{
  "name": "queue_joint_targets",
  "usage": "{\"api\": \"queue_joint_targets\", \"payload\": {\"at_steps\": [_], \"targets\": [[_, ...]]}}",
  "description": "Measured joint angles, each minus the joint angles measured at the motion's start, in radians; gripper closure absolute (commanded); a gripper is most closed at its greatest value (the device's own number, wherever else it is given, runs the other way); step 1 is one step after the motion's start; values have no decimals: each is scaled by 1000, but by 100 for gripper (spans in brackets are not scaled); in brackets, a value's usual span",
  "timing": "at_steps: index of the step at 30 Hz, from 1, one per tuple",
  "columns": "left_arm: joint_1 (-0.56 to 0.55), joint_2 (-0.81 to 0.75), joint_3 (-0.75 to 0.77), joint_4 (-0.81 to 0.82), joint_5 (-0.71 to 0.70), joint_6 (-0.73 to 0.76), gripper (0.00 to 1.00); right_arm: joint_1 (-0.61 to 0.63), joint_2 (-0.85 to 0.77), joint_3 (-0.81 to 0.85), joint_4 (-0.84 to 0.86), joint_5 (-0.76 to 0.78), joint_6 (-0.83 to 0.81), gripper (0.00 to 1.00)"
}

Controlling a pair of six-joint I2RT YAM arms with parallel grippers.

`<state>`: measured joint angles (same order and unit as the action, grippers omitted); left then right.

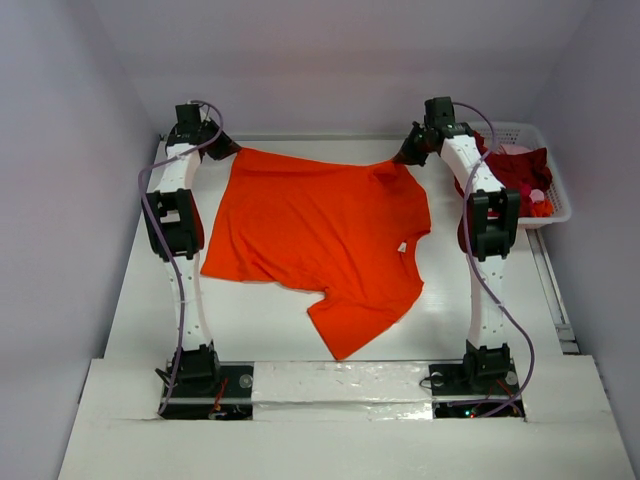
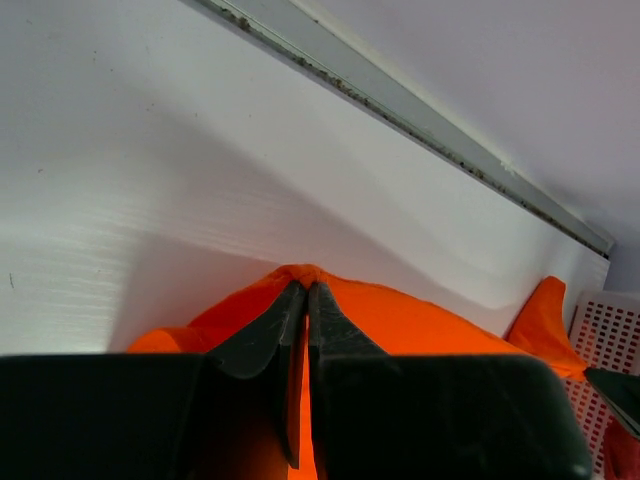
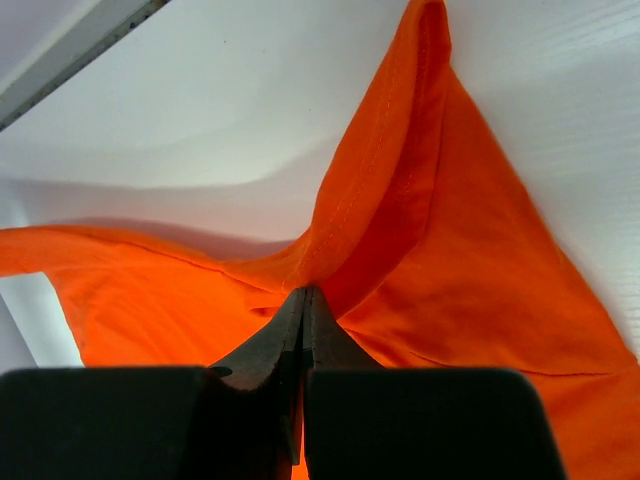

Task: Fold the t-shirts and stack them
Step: Grap the side of the flattened tshirt furthest away from the robot with both arms, then fold the flattened tshirt in 1/3 of the way

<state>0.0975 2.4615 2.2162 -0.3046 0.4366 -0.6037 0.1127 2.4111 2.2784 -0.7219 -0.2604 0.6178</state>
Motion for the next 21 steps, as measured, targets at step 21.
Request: {"api": "queue_joint_targets", "payload": {"at_steps": [21], "targets": [[-3, -95, 0, -117, -19, -6, 100, 0, -87, -37, -5, -34, -47, 100]]}}
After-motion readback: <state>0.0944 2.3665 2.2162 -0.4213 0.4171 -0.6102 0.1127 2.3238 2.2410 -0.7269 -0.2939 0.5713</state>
